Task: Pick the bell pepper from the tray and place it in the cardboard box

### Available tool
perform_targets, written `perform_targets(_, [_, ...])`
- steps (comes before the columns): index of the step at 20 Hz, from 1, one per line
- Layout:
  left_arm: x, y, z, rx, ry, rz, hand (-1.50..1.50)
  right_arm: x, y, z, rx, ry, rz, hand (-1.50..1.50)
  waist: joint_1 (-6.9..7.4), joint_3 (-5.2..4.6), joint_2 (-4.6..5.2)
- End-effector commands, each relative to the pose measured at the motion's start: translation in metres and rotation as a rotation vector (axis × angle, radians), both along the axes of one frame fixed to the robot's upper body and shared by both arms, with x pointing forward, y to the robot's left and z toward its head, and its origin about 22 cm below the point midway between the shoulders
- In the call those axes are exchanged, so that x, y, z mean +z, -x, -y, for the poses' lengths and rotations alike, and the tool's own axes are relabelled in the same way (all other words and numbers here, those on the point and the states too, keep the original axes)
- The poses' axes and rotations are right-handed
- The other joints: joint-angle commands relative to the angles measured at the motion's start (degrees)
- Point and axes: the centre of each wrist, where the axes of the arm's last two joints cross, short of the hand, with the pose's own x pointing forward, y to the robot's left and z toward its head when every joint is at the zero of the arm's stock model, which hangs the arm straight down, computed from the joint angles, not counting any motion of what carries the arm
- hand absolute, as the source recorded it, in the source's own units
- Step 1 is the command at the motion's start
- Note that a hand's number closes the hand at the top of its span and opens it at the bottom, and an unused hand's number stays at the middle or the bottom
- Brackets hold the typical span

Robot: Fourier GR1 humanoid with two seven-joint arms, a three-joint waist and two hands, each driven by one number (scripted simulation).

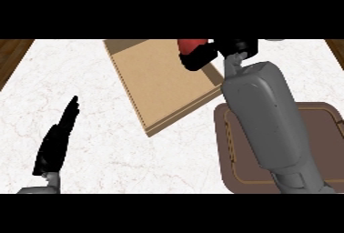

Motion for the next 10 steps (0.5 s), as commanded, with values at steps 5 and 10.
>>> perform_targets(5, [-0.005,0.006,0.003,-0.017,0.0,-0.001,0.0,-0.011,-0.049,-0.031,-0.013,0.024,-0.081,1.5,0.63,-0.01,0.3])
perform_targets(10, [0.011,-0.003,0.0,-0.054,0.001,0.0,0.0,-0.023,-0.065,-0.047,-0.024,0.038,-0.151,1.5,2.01,-0.02,0.77])
